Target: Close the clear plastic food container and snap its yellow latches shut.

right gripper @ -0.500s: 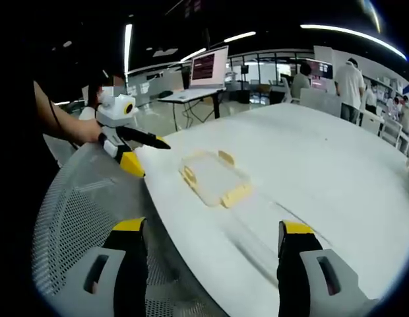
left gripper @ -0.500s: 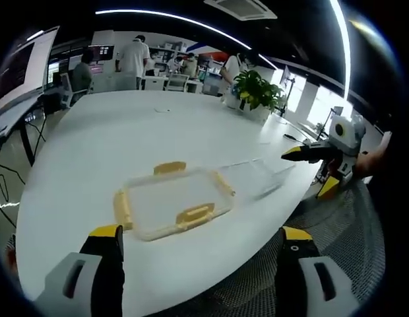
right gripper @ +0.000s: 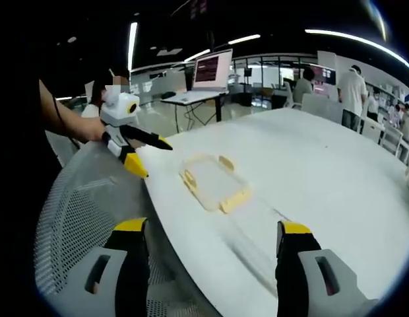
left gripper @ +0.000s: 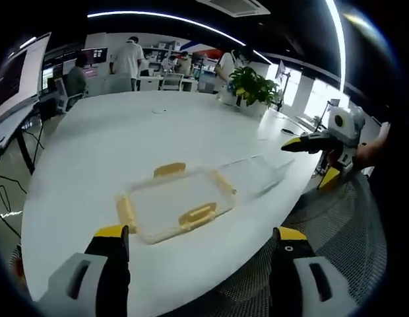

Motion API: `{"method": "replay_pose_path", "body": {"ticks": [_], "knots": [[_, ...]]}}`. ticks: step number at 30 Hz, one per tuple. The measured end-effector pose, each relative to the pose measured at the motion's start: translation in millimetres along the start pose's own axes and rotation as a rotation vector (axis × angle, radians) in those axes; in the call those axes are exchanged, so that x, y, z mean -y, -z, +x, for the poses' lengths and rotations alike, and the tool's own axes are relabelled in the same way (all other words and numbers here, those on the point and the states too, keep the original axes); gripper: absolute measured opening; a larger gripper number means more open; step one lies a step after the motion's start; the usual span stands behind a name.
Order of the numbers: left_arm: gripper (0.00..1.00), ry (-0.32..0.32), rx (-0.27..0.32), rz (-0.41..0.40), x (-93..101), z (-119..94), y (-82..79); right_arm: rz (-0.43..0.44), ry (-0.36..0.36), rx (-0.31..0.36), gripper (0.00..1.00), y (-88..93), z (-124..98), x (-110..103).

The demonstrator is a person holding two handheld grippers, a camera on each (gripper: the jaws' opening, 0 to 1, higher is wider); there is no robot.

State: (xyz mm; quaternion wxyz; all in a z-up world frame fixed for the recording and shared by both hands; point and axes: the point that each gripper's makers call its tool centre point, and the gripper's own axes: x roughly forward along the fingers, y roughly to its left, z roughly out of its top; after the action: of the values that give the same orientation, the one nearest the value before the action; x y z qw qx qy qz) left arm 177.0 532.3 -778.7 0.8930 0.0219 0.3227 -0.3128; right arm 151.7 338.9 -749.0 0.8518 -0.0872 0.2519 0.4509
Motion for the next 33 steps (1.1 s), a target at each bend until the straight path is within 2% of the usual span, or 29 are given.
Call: {"method": "replay_pose_path", "body": {"ticks": [2, 6, 16, 24, 33], "knots": [[0.84, 0.007, 0.011, 0.030, -0.8, -1, -7.7, 0.005, 0.000, 0.006, 0.77, -2.0, -1, 1], [0.84, 0.037, -0.028, 0.081, 3.2, 2, -2.2, 0.013, 0.008, 0.004, 0.75, -2.0, -2, 4], [0.84, 0.083, -0.044, 0.122, 9.0, 2, -3.5, -0.022, 0.006, -0.004, 0.72, -10.8, 0, 7], [0.86, 0.118, -0.074, 0.166, 9.8, 1, -4.5, -0.025, -0.013, 0.014, 0.73, -27.6, 5, 2], [0.85, 0.152, -0.092, 0.191, 10.8, 1, -4.5, -0.060, -0.028, -0.021, 0.72, -23.0, 14, -3]]}}
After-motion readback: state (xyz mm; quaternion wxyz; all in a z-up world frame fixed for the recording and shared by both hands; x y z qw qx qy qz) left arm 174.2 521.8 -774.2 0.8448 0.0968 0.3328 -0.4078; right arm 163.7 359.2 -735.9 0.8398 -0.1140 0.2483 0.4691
